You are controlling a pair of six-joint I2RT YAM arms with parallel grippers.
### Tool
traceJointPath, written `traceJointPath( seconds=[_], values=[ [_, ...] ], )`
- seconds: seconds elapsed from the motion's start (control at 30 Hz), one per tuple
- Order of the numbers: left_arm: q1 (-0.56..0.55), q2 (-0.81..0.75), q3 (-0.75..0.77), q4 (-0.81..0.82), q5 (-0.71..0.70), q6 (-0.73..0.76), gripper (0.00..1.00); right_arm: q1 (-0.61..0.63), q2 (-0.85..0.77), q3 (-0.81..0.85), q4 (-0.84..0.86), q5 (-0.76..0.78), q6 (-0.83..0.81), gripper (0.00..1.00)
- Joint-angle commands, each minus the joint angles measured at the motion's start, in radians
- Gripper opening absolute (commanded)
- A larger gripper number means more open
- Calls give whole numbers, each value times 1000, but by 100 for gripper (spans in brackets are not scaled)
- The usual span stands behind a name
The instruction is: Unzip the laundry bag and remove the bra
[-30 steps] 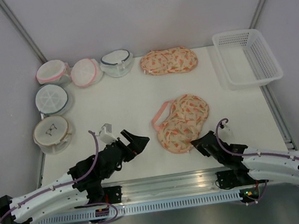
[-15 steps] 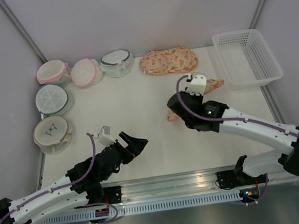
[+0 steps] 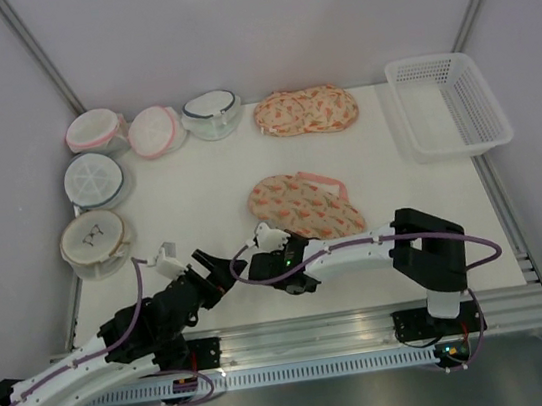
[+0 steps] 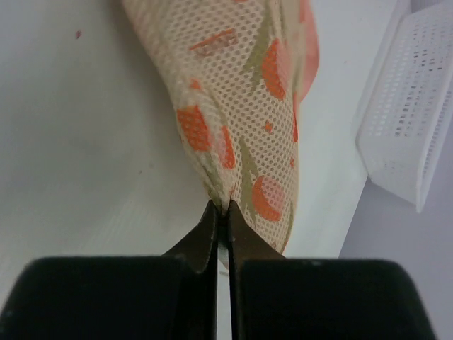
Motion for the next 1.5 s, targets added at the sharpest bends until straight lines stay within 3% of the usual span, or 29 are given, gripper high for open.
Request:
traceJointPath(
  seconds=[0.0,0.13,0.27,0.3,0.37,0.5,0.67,0.73,1.03,1.13,1.47],
  values=[
    [-3,-82,19,-66,-67,-85,99,66,16,-52,20,-20,-86,0],
    [-3,-140,19,-110,-110,-101,100,120,3,-55,-3,-20,-51,1],
    [-3,-140,13,-117,-121,-115,99,155,-46,-51,-25,-49,5,12],
    [-3,-132,15,-117,-119,-126,100,163,-66,-54,-15,-96,11,26],
    [-3,-96,16,-113,-115,-140,99,186,-138,-60,8,-139,20,43],
    [-3,-5,28,-42,-79,-109,100,213,-295,-84,2,-194,122,57],
    [-3,154,-5,156,22,-65,100,218,-565,-178,6,-193,328,61],
    [-3,217,-28,317,83,-57,100,218,-674,-207,-3,-170,468,62],
    [-3,823,27,903,209,-16,100,218,-1021,-558,228,-260,817,63],
    [-3,967,91,928,203,-9,100,218,-1086,-617,233,-264,867,63],
    [-2,1239,179,1003,172,-81,100,218,-1224,-712,177,-267,926,63]
  ],
)
